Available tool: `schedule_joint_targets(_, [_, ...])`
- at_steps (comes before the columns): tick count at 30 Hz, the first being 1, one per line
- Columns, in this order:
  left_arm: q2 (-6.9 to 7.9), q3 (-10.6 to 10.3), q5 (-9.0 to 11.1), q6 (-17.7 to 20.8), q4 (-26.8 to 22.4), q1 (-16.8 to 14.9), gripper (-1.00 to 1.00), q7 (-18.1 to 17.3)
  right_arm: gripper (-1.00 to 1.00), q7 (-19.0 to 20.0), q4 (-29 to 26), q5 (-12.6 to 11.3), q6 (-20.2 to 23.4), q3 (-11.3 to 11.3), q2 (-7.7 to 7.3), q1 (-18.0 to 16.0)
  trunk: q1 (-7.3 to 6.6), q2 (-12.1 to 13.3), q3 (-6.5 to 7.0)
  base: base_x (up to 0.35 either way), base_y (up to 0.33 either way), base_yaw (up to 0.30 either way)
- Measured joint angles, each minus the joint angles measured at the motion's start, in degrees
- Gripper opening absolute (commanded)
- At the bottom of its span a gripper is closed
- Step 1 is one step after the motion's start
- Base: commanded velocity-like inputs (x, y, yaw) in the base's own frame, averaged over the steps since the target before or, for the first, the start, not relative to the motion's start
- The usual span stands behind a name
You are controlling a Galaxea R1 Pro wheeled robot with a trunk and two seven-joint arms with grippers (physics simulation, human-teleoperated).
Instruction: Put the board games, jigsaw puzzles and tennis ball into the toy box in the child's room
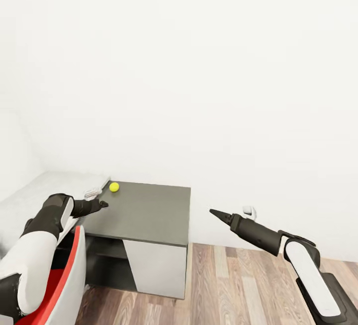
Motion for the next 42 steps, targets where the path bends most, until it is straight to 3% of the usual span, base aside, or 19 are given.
schedule_joint_targets(3, [-2.51, 0.07, 0.11, -3.14, 0.04, 0.02, 1.00, 7.04, 1.00, 0.06, 0.00, 0.00, 0.00, 0.04, -0.06, 0.00, 0.00, 0.00, 0.00, 0.313, 0.000, 0.177])
schedule_joint_targets(6, [-4.37, 0.08, 0.15, -5.31, 0.10, 0.03, 1.00, 11.08, 1.00, 0.04, 0.00, 0.00, 0.00, 0.04, -0.06, 0.00, 0.00, 0.00, 0.00, 0.317, 0.000, 0.188])
schedule_joint_targets(13, [-6.83, -0.09, -0.01, -12.41, 0.59, 0.03, 1.00, 13.19, 1.00, 0.00, 0.00, 0.04, 0.00, 0.12, -0.12, 0.00, 0.00, 0.00, 0.00, 0.319, 0.000, 0.106])
schedule_joint_targets(23, [-7.06, -0.16, 0.01, -13.94, 0.64, 0.11, 1.00, 13.26, 1.00, -0.02, 0.00, 1.01, -0.21, 0.05, -0.03, 0.00, 0.01, 0.01, 0.00, 0.275, 0.000, 0.005])
schedule_joint_targets(42, [-7.59, -0.25, -0.02, -14.36, 0.64, 0.11, 1.00, 13.33, 1.00, 0.02, 0.00, 1.06, -0.22, 0.06, 0.08, 0.00, 0.01, -0.01, 0.00, 0.041, 0.021, 0.000])
